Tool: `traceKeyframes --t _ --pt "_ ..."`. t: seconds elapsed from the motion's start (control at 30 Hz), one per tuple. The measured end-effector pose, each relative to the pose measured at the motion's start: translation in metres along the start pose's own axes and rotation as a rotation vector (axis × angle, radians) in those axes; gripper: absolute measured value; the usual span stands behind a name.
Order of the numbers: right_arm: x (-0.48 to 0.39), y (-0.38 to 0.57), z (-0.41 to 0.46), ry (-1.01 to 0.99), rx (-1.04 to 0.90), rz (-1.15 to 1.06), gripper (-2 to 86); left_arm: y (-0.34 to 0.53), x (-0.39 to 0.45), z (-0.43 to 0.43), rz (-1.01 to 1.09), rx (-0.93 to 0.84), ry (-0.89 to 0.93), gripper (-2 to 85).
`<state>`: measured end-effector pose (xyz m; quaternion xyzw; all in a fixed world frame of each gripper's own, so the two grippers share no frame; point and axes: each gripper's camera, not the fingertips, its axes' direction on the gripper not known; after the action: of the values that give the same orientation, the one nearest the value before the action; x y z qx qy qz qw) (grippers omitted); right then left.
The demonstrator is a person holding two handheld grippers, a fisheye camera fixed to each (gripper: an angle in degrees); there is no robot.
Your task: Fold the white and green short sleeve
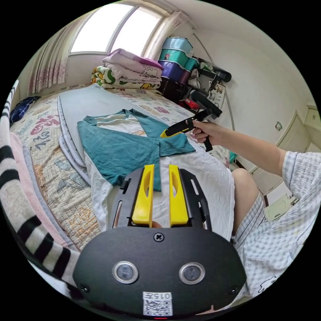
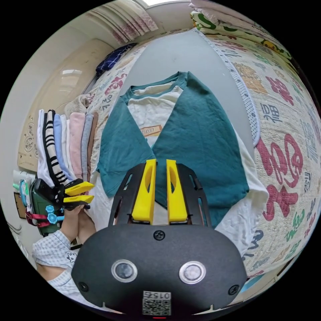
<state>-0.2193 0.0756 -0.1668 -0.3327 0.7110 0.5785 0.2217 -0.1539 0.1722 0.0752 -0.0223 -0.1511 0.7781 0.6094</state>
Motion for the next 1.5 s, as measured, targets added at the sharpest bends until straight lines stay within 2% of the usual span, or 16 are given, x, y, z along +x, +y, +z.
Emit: traceKeyframes --t 0.2,0.3,0.4,0.47,0.53,0.63,0.83,1.07,1.17,1.2,1.27,1.37,1.5 --pt "-0.033 0.006 0.005 0.087 -0.04 -0.04 4.8 -0.002 0.008 0.043 0.047 -0.183 -0.095 6.3" --pt "-0.042 0.012 -0.001 0.087 -0.056 -0.084 4.5 -0.003 0.011 0.042 0.08 -0.2 -0.129 5.8" --pt "-0.038 0.018 -0.02 0.108 -0.017 -0.096 5.0 -0.011 0.008 0.017 0.067 -0.098 -0.161 5.5" --pt "-0.029 0.018 -0.039 0.108 0.039 -0.089 5.1 -0.016 -0.005 -0.004 -0.012 0.013 -0.196 4.8" --pt "-0.015 0.011 -0.062 0.118 0.123 -0.064 5.5 -0.03 -0.033 -0.019 -0.193 0.122 -0.259 5.0" --pt "-0.004 -0.01 -0.077 0.125 0.187 -0.023 6.8 -0.068 -0.073 -0.014 -0.325 0.154 -0.308 8.0" --pt "0.0 -0.053 -0.074 0.08 0.245 0.016 10.2 -0.143 -0.174 0.007 -0.539 0.108 -0.438 9.4" --pt "-0.012 -0.075 -0.035 0.197 0.153 -0.043 10.8 -0.183 -0.214 0.044 -0.46 -0.111 -0.51 9.7" --pt "-0.013 -0.07 -0.034 0.284 0.149 -0.018 5.4 -0.193 -0.211 0.054 -0.391 -0.171 -0.551 5.3" --pt "-0.013 -0.066 -0.036 0.299 0.129 -0.031 0.8 -0.198 -0.21 0.055 -0.351 -0.197 -0.555 3.5" --pt "-0.009 -0.057 -0.046 0.297 0.136 -0.036 -0.3 -0.205 -0.213 0.053 -0.342 -0.227 -0.528 1.9" --pt "0.0 -0.04 -0.075 0.261 0.184 -0.014 -0.8 -0.215 -0.215 0.034 -0.353 -0.174 -0.523 0.9" --pt "0.006 -0.013 -0.132 0.206 0.3 0.025 -0.9 -0.235 -0.201 -0.012 -0.376 0.022 -0.486 0.4"
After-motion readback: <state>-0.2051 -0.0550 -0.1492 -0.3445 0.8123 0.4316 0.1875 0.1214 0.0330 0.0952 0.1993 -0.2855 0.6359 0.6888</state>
